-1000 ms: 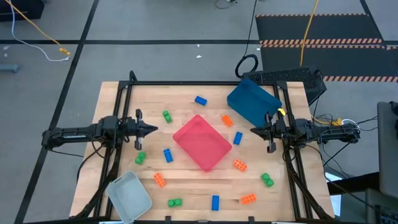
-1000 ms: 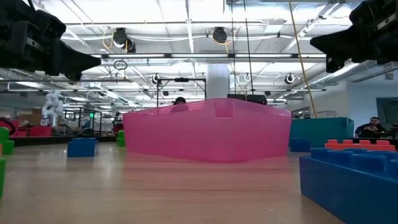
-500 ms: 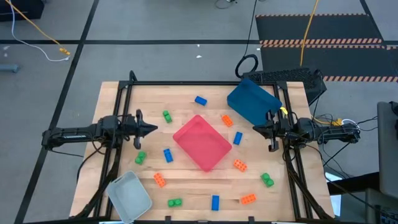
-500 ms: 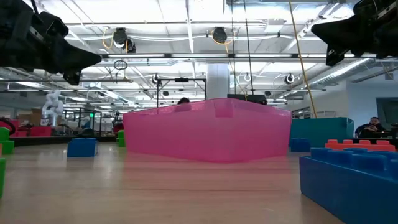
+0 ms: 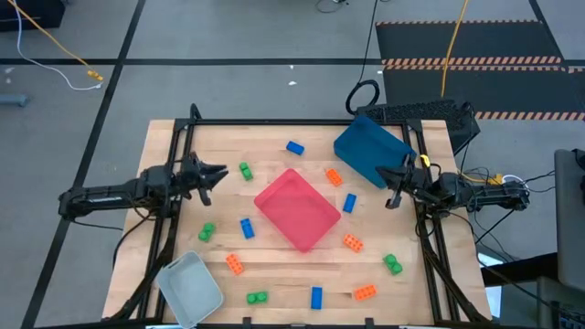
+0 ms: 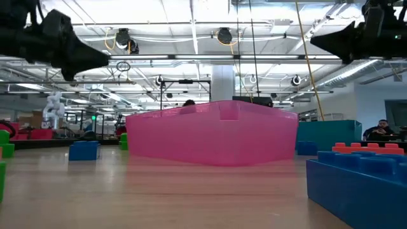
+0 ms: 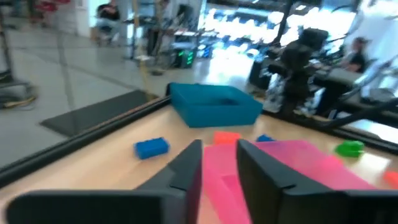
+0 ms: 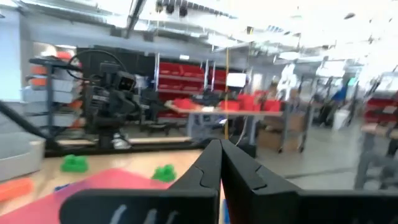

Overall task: Sort & place blocks by color
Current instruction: Put the green game piece into the gray bin

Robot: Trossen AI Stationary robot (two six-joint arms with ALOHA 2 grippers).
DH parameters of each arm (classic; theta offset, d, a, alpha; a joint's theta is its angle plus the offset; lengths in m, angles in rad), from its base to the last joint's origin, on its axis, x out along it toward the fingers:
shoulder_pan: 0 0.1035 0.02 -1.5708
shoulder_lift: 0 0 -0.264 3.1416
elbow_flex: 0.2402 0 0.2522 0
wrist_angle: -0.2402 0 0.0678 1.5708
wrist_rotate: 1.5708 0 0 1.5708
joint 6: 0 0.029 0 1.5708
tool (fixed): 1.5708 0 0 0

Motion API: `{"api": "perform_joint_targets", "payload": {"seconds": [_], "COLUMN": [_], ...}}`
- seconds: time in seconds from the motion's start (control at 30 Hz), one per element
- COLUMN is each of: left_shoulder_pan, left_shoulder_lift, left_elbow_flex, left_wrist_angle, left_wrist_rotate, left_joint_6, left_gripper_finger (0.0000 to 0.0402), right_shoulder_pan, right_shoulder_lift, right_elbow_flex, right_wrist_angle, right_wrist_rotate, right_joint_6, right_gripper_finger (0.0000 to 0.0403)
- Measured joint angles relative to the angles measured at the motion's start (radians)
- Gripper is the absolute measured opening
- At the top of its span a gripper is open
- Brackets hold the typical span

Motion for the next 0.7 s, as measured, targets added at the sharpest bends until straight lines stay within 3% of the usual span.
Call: {"api": "perform_joint_targets", "payload": {"seconds": [0.13,0.3,0.5,0.7], "left_shoulder_pan": [0.01,0.016,0.076,0.168], "left_shoulder_lift": [0.125,0.371,0.658,0.915], "left_elbow_flex": [0.154,0.374,0.629,0.864], "left_wrist_angle": [-0.149,-0.331,-0.536,-0.816], "left_wrist_rotate": [-0.068,-0.106,-0.156,-0.181], "left_joint_6": [0.0,0.04,0.11,0.301], "left_gripper_finger": [0.0168,0.022,0.0249,0.0249], "right_shoulder_pan": [0.0,0.0,0.001,0.003], "right_shoulder_lift": [0.0,0.0,0.001,0.001], "right_elbow_flex": [0.0,0.0,0.0,0.0], "right_wrist_angle": [0.064,0.032,-0.05,-0.154], "right_wrist_rotate": [0.0,-0.003,-0.007,-0.015], "right_joint_6": [-0.119,-0.173,0.004,0.249], "right_gripper_finger": [0.0,0.0018,0.0086,0.0171]}}
